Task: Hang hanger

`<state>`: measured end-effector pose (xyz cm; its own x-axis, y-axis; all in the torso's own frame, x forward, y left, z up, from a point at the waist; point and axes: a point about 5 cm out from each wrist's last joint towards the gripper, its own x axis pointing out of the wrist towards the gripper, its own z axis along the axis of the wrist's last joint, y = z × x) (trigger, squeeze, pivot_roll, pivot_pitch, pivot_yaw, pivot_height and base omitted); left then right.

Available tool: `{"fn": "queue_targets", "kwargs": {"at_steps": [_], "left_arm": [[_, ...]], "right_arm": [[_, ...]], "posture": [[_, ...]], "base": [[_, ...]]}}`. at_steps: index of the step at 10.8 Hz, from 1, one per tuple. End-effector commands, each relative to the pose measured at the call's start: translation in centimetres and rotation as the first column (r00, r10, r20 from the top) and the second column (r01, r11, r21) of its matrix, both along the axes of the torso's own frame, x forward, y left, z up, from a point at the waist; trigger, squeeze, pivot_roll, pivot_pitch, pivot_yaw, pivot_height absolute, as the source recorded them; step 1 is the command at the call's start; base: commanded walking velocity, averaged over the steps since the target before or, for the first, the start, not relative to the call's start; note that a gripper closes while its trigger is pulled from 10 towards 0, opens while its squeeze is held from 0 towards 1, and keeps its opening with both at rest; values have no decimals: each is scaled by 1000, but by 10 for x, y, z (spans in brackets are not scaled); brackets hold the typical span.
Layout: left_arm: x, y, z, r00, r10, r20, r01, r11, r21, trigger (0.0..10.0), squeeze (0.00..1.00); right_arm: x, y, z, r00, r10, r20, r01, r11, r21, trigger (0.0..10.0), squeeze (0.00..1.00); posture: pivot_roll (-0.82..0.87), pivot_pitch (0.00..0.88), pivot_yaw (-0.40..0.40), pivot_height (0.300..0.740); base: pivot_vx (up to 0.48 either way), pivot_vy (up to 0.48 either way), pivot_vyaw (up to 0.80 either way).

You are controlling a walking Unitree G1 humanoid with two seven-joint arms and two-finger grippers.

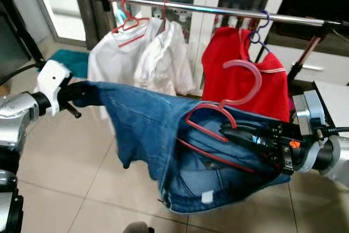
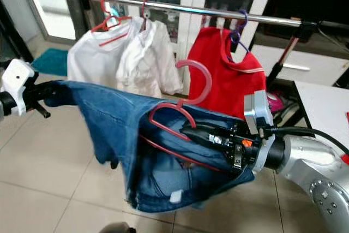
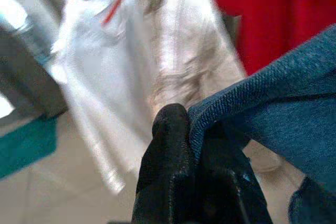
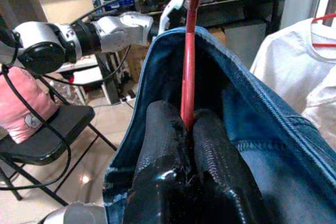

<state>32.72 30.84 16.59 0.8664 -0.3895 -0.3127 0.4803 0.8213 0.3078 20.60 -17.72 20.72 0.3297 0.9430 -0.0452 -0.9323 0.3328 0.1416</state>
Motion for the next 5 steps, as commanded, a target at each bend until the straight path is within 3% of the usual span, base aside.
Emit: {"fn": "queue_targets", "kwargs": {"at_steps": [1, 4, 5], "left_arm": [[-4, 23, 0, 987, 162, -3, -162, 987, 6, 0, 0], [-13, 36, -23, 941, 328, -83, -328, 945, 10, 0, 0], [-12, 32, -25, 948, 309, -79, -311, 950, -9, 0, 0]], "right_arm": [[0, -5, 7, 999, -16, 28, 16, 1000, 1, 10000, 0], [0, -7, 8, 999, -21, 29, 21, 1000, 4, 10000, 0], [0, -7, 8, 999, -21, 28, 21, 1000, 3, 10000, 0]], "posture": [[24, 0, 17, 740], [17, 0, 13, 740], [17, 0, 13, 740]], "base": [[0, 0, 0], [0, 0, 0], [0, 0, 0]]}}
